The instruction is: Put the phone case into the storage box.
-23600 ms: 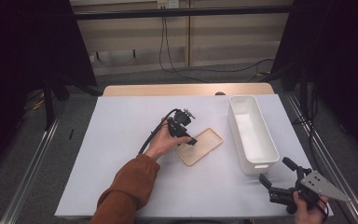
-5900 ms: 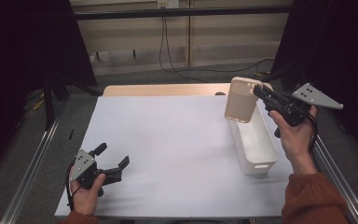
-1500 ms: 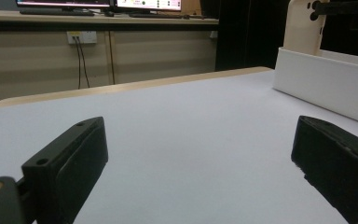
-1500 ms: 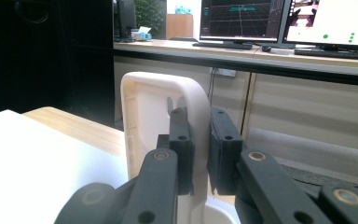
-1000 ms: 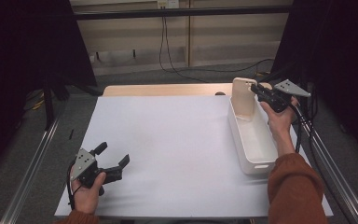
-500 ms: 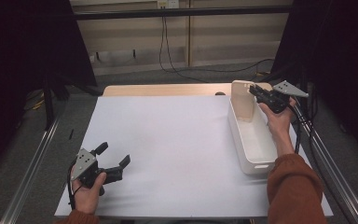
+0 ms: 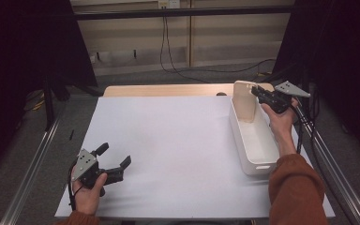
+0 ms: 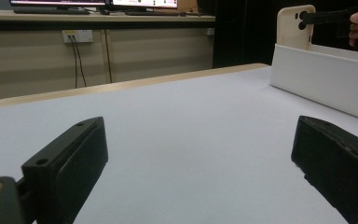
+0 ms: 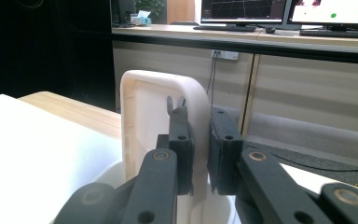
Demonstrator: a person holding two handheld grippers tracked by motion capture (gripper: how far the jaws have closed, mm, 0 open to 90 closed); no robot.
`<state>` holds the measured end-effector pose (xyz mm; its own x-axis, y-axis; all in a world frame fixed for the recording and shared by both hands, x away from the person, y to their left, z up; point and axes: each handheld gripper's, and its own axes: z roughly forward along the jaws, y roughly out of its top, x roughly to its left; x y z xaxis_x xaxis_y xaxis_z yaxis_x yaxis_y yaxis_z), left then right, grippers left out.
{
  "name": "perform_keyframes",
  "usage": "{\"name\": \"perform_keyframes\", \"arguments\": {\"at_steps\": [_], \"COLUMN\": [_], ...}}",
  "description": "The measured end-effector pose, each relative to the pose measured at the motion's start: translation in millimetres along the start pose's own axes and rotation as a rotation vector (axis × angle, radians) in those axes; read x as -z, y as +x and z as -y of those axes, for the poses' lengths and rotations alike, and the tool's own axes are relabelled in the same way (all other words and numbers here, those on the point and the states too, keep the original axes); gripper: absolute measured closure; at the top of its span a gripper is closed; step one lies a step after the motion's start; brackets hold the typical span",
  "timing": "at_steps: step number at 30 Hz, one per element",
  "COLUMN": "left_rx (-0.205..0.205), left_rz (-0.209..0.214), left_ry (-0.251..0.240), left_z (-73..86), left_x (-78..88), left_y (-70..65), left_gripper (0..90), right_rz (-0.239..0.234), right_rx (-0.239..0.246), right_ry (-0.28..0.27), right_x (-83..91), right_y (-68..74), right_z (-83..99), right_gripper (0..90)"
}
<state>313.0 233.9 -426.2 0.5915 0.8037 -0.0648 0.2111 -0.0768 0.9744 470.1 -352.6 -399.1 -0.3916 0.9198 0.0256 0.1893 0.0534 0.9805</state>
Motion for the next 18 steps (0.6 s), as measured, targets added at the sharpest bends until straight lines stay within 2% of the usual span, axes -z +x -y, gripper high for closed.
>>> {"name": "perform_keyframes", "arguments": {"at_steps": [18], "left_rx": [0.006], "left_rz": [0.003], "left_ry": [0.002], "left_z": [0.4], "left_x": [-1.8], "left_y": [-0.8], "left_gripper": [3.7], "right_rz": [0.023], "right_rx": [0.012], "right_ry": [0.042], "right_x": [-2.0], "right_y": [-7.7], "right_z": [-2.1], "right_gripper": [79.2]}}
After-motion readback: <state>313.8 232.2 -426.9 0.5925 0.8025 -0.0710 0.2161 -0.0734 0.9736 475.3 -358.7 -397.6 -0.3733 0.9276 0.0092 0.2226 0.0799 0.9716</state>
